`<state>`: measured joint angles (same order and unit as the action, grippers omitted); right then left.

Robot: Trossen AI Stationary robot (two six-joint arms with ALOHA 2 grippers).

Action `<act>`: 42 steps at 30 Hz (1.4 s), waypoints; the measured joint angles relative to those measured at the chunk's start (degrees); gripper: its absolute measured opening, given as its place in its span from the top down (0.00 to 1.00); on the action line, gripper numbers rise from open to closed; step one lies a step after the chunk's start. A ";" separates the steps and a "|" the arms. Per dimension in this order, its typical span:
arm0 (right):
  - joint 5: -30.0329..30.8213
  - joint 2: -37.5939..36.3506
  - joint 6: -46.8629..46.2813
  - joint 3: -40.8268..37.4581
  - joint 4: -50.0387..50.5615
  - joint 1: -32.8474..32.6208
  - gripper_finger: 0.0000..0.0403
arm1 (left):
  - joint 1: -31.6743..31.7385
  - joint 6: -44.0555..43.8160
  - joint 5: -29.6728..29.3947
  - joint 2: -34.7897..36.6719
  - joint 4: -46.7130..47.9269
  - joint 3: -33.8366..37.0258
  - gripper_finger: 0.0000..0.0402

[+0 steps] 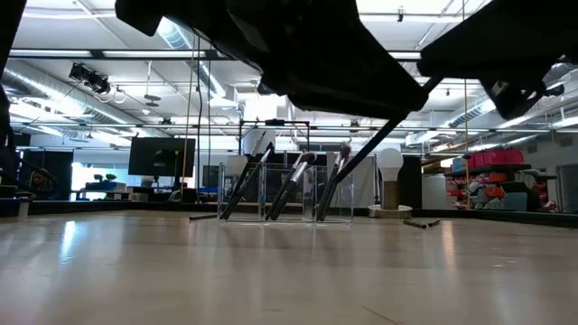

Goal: Put items in baskets/containers
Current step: Put the eyeshadow brush into the transparent organizer

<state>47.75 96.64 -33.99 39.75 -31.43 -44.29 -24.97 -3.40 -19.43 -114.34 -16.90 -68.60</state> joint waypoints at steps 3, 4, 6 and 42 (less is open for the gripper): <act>-0.78 0.00 0.39 0.00 -0.06 0.75 0.98 | -0.02 -0.40 -0.03 0.00 1.76 0.00 0.59; -0.88 0.00 0.39 0.00 -0.14 0.79 0.98 | -0.02 -0.45 -0.13 0.00 2.05 0.00 0.61; -0.90 0.00 0.39 0.00 -0.23 0.81 0.98 | 0.00 -0.46 -0.27 0.00 2.09 0.00 0.66; 2.67 1.34 9.73 -0.02 -7.62 1.11 0.49 | 0.37 -7.49 1.26 0.00 -45.66 21.35 0.95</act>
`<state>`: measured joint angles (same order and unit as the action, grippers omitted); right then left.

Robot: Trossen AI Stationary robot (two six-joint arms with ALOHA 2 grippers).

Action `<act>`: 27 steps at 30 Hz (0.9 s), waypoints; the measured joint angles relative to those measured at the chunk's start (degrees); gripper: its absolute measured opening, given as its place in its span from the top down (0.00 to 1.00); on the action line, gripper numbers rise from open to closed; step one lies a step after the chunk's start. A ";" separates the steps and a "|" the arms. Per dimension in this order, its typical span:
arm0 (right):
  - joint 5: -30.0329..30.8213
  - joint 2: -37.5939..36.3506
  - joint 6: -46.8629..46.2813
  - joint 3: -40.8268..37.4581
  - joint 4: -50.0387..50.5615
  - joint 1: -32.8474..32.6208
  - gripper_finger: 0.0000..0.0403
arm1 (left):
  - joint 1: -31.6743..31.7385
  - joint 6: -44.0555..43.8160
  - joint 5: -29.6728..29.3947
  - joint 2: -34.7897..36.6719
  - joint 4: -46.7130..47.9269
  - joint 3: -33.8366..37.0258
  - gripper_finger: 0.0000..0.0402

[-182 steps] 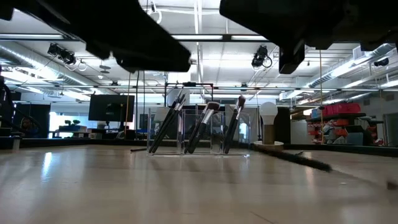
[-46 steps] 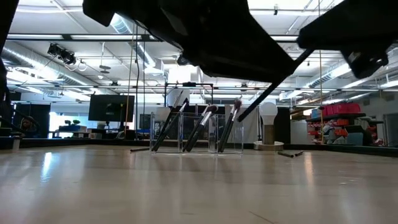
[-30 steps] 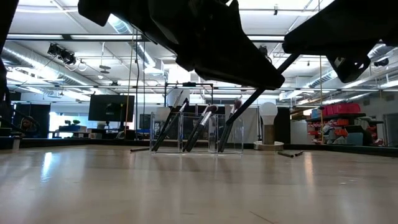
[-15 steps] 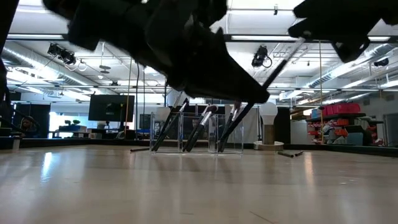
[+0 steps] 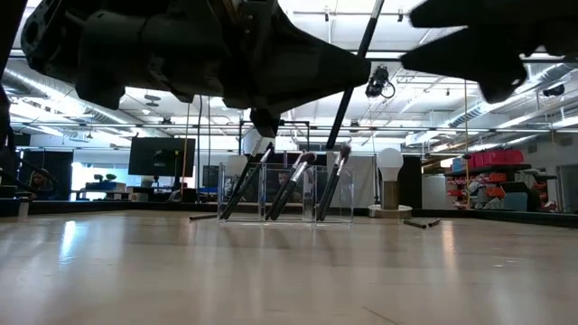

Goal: Put items in baskets/containers
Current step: Put the eyeshadow brush into the transparent organizer

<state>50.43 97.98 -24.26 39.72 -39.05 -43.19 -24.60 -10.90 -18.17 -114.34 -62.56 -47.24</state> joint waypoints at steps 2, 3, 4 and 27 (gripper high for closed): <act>0.29 2.56 4.24 0.00 -7.57 0.75 0.50 | -0.02 0.00 0.00 0.00 0.15 0.02 0.94; 0.34 3.61 6.03 0.00 -10.89 1.23 0.52 | 0.00 -0.02 0.00 0.00 0.15 0.02 0.94; 0.36 4.44 7.20 0.00 -13.19 1.66 0.53 | 0.00 -0.02 0.00 0.00 0.13 0.00 0.94; -2.37 3.60 9.79 0.02 -18.68 4.54 0.97 | 0.00 1.56 0.15 0.12 1.58 0.00 0.81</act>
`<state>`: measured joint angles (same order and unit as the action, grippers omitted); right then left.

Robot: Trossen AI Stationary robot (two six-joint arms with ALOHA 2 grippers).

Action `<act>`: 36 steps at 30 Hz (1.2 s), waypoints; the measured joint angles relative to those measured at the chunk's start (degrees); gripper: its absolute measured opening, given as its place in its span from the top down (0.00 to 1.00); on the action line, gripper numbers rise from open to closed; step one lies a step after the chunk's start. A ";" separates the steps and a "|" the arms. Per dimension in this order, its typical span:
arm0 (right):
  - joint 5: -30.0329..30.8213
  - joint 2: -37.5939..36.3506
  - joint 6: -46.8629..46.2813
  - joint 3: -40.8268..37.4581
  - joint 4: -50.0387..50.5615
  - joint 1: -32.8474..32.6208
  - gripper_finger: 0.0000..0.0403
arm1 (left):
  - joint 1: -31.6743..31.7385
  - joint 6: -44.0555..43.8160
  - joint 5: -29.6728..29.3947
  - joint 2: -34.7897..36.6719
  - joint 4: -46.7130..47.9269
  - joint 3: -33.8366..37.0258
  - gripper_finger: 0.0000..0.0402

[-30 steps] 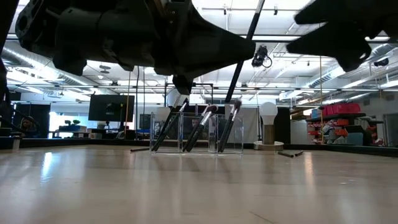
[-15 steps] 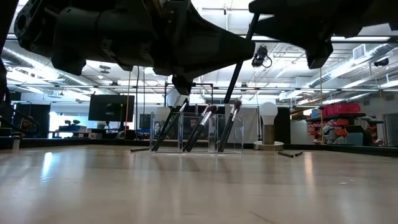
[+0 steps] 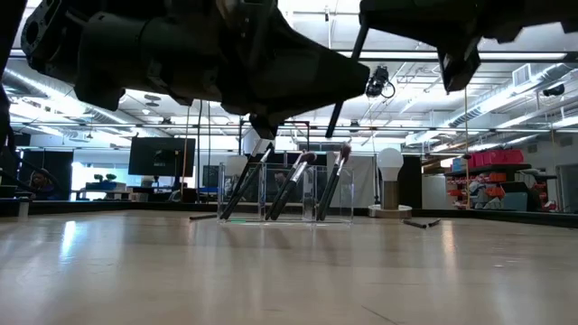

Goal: Put items in baskets/containers
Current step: Put the eyeshadow brush into the transparent organizer

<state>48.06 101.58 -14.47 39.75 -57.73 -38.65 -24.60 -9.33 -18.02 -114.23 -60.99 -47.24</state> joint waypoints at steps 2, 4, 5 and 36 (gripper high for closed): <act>0.67 -1.91 0.10 0.00 1.94 0.81 0.98 | 0.00 1.01 -0.11 1.26 2.06 0.00 0.73; 1.14 -4.33 0.16 0.00 4.68 1.87 0.98 | 0.04 2.17 -0.83 4.14 7.20 -0.02 0.63; 1.56 -5.71 0.16 0.00 5.92 2.48 0.98 | 0.07 2.35 -1.36 5.98 11.16 -0.02 0.59; -6.08 -8.20 -15.16 0.00 27.09 30.49 0.98 | -19.91 -33.30 -42.34 23.09 69.43 0.00 0.51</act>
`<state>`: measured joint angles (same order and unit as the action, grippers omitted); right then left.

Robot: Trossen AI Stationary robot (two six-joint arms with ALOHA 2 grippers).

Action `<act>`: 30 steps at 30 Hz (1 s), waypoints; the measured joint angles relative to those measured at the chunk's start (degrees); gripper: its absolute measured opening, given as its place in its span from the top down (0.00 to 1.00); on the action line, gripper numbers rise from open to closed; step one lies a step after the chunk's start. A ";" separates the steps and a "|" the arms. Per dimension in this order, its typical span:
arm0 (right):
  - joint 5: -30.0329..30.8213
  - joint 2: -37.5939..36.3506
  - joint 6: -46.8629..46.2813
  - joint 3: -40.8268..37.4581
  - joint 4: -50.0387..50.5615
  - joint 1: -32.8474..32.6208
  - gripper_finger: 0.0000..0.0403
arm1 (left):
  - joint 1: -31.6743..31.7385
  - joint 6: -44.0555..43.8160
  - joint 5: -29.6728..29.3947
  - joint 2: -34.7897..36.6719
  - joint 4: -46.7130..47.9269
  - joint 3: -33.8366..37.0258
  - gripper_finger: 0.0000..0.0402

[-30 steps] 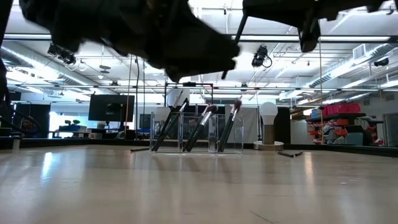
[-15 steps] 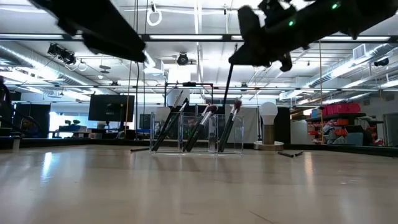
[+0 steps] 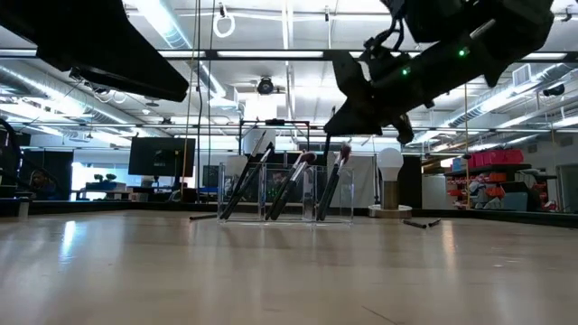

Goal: Put items in baskets/containers
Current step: Put the eyeshadow brush into the transparent organizer

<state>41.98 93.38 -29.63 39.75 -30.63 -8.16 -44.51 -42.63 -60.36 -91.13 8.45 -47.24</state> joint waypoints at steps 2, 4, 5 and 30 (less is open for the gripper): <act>-1.63 0.33 -1.57 0.00 0.14 0.81 0.98 | 0.10 0.02 -0.04 0.00 -0.06 0.00 0.51; -3.43 0.33 -2.91 0.00 0.54 1.65 0.98 | 0.37 0.02 -0.04 0.00 -0.13 0.00 0.51; -4.18 0.33 -3.33 0.00 0.76 2.01 0.98 | 0.35 0.02 -0.04 0.00 -0.14 0.00 0.51; -6.57 -4.39 0.47 0.00 5.73 5.51 0.65 | 0.35 -0.27 -0.07 -0.04 -0.46 0.00 0.51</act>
<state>35.41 88.99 -29.15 39.75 -24.90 -2.65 -44.16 -42.89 -60.42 -91.18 7.99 -47.24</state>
